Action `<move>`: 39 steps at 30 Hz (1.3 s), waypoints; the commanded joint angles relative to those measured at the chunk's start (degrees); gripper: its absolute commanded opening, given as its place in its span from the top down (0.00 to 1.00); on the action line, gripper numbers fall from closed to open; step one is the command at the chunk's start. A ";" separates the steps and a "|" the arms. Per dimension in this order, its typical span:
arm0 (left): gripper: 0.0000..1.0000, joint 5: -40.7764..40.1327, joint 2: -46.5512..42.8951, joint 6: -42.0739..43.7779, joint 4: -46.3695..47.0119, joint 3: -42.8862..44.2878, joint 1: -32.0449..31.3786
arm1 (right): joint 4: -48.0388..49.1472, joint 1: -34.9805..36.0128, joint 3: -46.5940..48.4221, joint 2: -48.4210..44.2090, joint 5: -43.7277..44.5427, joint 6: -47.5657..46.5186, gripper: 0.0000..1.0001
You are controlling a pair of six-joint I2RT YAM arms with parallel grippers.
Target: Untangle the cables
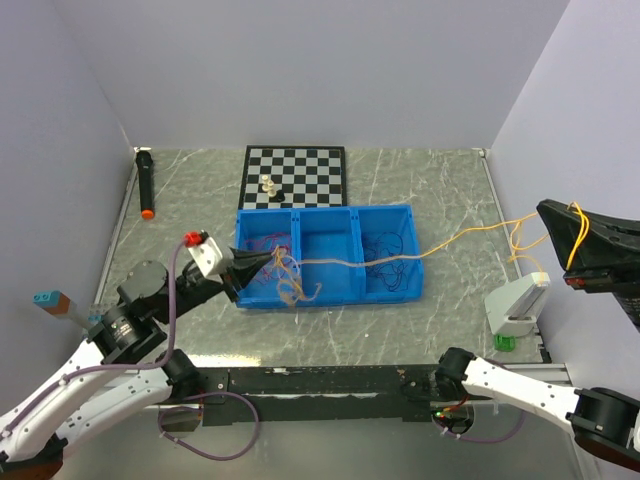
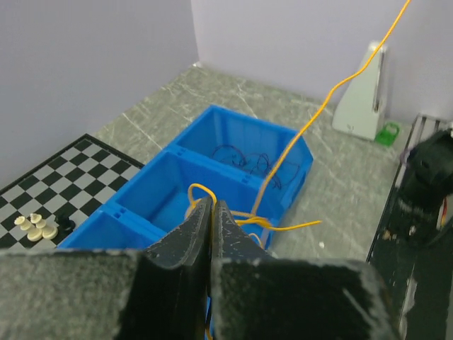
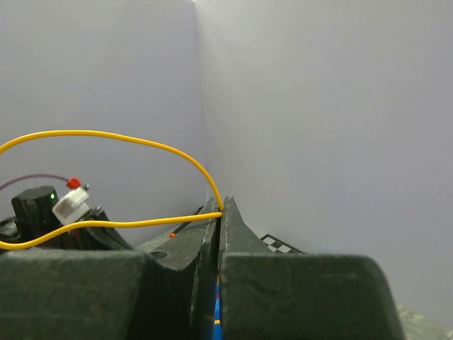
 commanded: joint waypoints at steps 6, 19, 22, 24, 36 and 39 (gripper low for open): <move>0.98 8.10 -2.50 15.45 -8.59 -3.57 0.29 | 0.28 -0.14 12.30 6.10 0.39 -4.30 1.00; 0.99 8.88 -8.48 33.05 -14.59 -14.83 0.29 | 6.88 -0.14 10.74 4.34 2.41 -5.19 1.00; 0.99 10.21 -6.38 27.61 -10.81 -11.67 0.29 | 8.19 -0.14 6.44 5.48 0.65 -2.82 1.00; 0.99 11.08 -4.53 25.05 -10.10 -8.77 0.29 | 9.07 -0.06 3.80 6.97 -0.31 -1.76 1.00; 0.97 20.57 -3.47 21.53 -11.07 -1.38 0.29 | 16.89 -0.06 -3.77 18.66 -3.39 -1.05 1.00; 0.97 21.98 -3.56 20.91 -11.15 -0.06 0.29 | 18.03 -0.23 -4.12 22.26 -3.92 -1.23 1.00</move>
